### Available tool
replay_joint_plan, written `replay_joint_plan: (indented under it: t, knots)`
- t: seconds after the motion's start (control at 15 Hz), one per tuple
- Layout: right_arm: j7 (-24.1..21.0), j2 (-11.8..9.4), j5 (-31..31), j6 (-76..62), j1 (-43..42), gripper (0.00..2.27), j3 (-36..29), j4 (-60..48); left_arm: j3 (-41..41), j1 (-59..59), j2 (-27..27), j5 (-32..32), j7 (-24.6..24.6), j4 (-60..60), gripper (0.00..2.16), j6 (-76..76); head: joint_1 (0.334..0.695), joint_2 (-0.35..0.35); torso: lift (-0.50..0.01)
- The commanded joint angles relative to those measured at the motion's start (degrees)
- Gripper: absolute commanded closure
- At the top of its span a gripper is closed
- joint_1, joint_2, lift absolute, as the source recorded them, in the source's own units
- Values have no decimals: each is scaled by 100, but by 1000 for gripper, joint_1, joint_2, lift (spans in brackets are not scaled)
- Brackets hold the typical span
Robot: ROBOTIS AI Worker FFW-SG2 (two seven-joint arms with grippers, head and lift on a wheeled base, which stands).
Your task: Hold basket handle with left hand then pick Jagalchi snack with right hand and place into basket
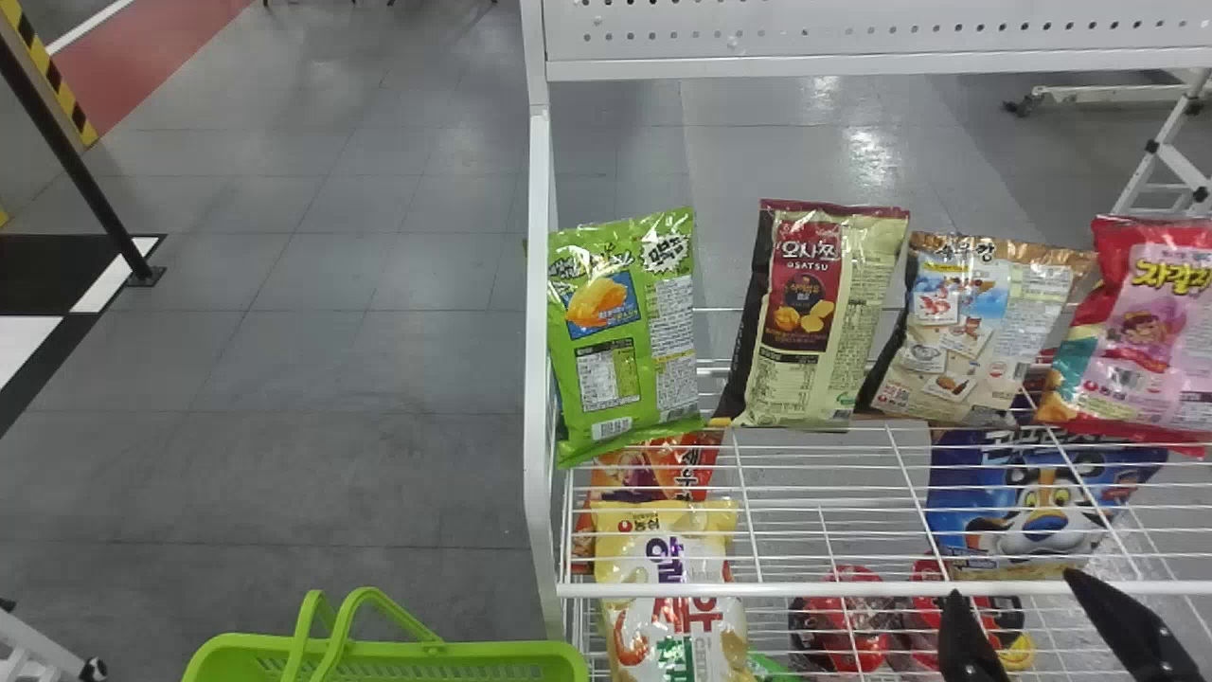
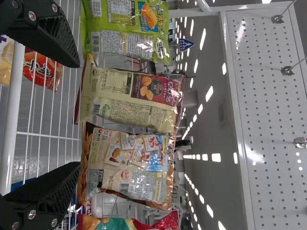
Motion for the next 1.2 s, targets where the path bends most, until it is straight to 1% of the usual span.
replay_joint_plan:
  t: [0.0,0.47,0.73,1.0,1.13]
  knots:
    - [0,14,2,0,0,76,0,0,-4,-10,0,-7,-57,9,2145,-6,695,42,-9]
    - [0,14,2,0,0,76,-44,-9,-21,-10,0,-24,-57,9,2145,-6,695,38,-9]
    - [-35,14,2,703,-141,76,-246,-343,-39,-1,0,-24,-57,9,2145,-24,695,25,-9]
    - [-105,14,2,1758,-616,80,-642,-642,-57,25,53,-24,-57,0,2145,-24,695,-21,-9]
    - [-114,14,-33,2268,-853,80,-905,-783,-57,52,70,-24,-57,-18,2145,-24,695,-64,-9]
